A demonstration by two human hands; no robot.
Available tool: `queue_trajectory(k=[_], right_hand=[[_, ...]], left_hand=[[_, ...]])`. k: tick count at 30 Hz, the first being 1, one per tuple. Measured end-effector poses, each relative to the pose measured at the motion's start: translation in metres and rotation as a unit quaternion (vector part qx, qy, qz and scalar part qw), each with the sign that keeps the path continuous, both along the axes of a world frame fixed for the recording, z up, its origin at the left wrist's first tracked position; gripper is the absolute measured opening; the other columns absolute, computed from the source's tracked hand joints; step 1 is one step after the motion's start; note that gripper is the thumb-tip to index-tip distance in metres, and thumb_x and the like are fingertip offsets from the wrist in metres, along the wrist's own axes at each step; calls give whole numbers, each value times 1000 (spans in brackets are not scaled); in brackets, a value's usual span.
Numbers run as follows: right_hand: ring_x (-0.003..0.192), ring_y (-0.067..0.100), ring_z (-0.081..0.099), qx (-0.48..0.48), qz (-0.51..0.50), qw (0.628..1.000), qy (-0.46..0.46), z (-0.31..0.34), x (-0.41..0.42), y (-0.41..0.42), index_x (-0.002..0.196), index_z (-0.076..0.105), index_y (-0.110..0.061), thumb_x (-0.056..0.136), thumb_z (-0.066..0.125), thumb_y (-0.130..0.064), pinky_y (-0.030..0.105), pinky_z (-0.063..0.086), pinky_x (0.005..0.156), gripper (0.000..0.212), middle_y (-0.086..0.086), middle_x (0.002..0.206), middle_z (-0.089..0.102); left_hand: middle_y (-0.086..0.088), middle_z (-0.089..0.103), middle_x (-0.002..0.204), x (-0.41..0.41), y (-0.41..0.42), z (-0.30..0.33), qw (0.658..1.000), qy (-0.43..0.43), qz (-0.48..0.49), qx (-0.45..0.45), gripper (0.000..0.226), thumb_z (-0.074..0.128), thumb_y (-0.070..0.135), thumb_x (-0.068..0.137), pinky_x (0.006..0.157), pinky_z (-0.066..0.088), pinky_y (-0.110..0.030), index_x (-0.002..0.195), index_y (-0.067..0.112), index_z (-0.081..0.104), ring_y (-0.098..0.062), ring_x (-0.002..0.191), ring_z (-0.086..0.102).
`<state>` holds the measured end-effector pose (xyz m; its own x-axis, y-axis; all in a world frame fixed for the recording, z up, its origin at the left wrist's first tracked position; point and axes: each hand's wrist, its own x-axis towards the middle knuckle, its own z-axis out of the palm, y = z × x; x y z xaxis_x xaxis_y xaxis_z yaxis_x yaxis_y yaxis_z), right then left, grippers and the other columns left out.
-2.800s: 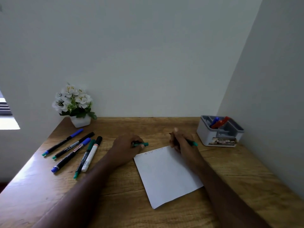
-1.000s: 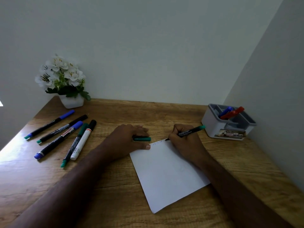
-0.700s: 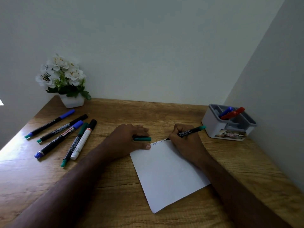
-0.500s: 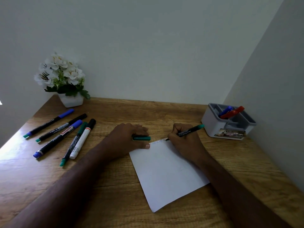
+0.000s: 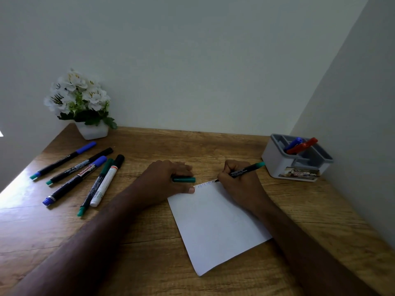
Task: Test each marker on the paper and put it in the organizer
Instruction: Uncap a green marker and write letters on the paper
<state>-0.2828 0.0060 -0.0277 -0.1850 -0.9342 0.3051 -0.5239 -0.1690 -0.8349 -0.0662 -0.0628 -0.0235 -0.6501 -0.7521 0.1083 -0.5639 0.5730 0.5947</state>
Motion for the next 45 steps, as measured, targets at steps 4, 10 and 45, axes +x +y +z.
queue_trajectory(k=[4,10,45], right_hand=[[50,3,36,0,-9,1000,-8,0,0,-2,56,43,-10,79,60,5,14,31,47,32,-1,53,43],[47,1,36,2,2,1000,1,1,0,0,55,43,-9,79,59,7,11,31,46,33,-8,49,42],[53,8,33,-3,-20,1000,-22,-2,-3,-3,59,41,0,81,62,2,20,28,47,30,3,55,38]], left_hand=[[14,51,143,0,-1,-1,1000,-1,2,1,53,76,46,78,113,34,-31,128,32,62,-6,135,42],[14,52,143,0,-1,-1,1000,9,1,5,54,77,44,77,115,32,-32,127,30,63,-3,136,40],[14,51,144,1,-1,-1,1000,-8,-4,-14,54,74,45,80,107,28,-21,130,30,61,-2,136,38]])
